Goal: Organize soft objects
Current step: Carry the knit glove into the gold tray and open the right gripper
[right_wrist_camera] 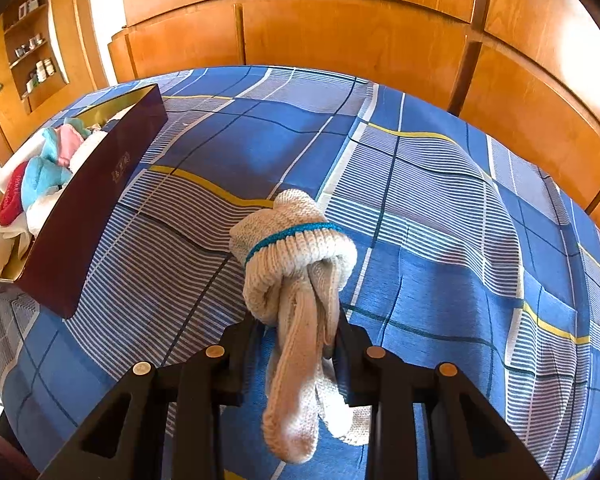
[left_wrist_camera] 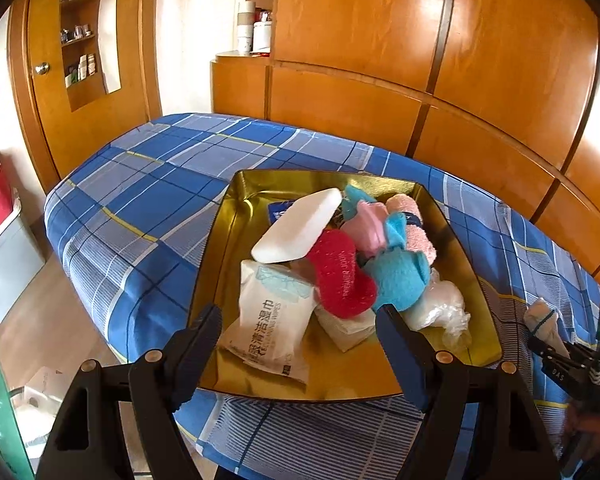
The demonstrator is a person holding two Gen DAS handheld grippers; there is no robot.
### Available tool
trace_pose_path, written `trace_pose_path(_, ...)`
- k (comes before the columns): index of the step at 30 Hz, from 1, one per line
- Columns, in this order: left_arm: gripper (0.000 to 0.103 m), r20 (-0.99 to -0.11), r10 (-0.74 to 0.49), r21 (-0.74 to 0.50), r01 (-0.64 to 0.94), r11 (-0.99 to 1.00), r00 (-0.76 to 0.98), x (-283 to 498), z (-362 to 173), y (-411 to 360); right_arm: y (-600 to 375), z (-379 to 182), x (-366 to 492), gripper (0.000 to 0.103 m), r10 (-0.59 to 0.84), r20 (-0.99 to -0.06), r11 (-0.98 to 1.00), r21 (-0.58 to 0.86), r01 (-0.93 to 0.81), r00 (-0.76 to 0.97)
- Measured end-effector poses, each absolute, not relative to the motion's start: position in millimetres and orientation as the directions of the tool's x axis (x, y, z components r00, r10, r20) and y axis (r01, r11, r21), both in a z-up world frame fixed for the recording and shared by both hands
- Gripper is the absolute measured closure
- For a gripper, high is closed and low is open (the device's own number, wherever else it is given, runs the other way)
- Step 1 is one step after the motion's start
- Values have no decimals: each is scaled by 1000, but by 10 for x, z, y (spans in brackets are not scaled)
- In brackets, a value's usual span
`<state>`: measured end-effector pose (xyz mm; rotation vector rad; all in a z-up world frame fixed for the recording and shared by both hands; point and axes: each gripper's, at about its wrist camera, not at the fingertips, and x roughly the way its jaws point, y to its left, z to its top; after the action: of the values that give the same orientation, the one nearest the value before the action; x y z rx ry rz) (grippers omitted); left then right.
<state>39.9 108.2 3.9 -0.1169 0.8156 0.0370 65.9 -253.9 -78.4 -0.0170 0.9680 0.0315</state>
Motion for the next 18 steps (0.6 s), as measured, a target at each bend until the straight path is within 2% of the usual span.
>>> trace_pose_path(9, 23, -731, 4, -112, -125, 986, 683, 366, -6, 1298, -2547, -745, 708, 74, 19, -849, 1000, 18, -7, 529)
trace_pose_path(14, 23, -727, 22, -123, -162, 979, 687, 340, 6, 1448, -2345, -385, 763, 74, 118, -807, 993, 103, -58, 579)
trace_pose_path(18, 23, -728, 28, -135, -184, 974, 684, 313, 0, 1544, -1898, -31, 872, 74, 235, -754, 971, 159, -177, 614)
